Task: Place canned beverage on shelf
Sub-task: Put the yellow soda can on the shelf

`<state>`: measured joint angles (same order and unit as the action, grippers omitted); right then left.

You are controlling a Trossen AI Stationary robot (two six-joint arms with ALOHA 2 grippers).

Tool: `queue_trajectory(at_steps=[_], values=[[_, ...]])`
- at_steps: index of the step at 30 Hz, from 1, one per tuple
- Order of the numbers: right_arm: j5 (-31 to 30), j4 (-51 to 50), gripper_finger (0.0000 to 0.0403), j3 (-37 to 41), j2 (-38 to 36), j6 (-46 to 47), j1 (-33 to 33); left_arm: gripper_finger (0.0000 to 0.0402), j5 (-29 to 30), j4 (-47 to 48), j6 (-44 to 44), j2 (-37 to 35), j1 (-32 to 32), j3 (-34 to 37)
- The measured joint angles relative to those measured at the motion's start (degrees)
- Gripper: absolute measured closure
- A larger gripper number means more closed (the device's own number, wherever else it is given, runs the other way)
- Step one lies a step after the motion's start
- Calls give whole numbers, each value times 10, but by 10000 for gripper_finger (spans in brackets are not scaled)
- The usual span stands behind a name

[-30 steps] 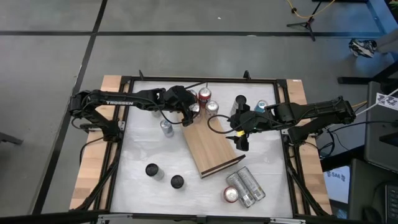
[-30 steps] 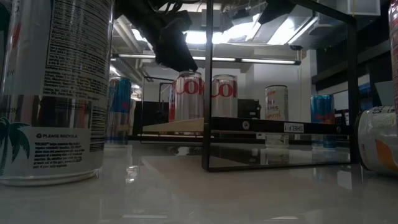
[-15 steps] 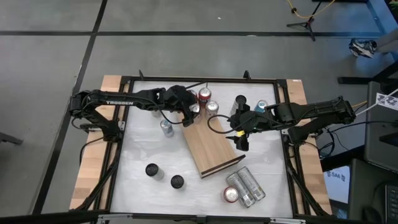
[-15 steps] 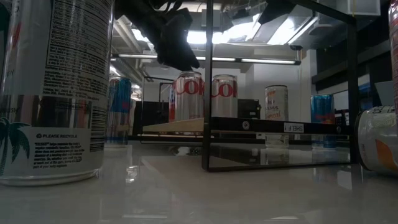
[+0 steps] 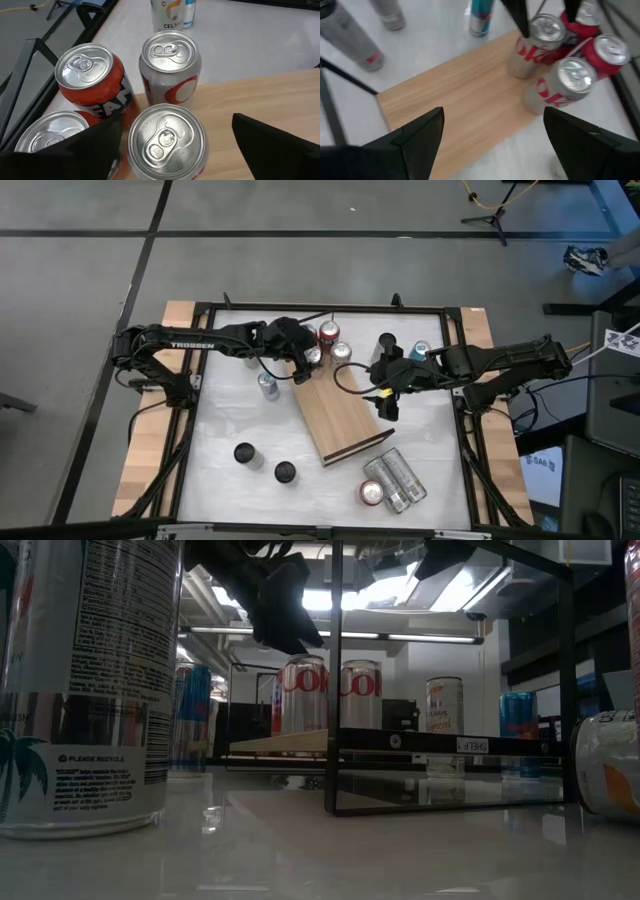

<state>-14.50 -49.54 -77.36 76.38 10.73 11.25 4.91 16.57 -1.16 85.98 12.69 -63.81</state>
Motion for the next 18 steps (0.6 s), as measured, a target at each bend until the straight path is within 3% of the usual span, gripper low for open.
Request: queue_trajectory(at_steps=[7,18], values=[[-43,-4,65,-6,-10,6,-21,35,0,0,3,-34,0,0],[-23,-36,65,-26,-13,10,-155,36,0,10,3,-133,-21,0]])
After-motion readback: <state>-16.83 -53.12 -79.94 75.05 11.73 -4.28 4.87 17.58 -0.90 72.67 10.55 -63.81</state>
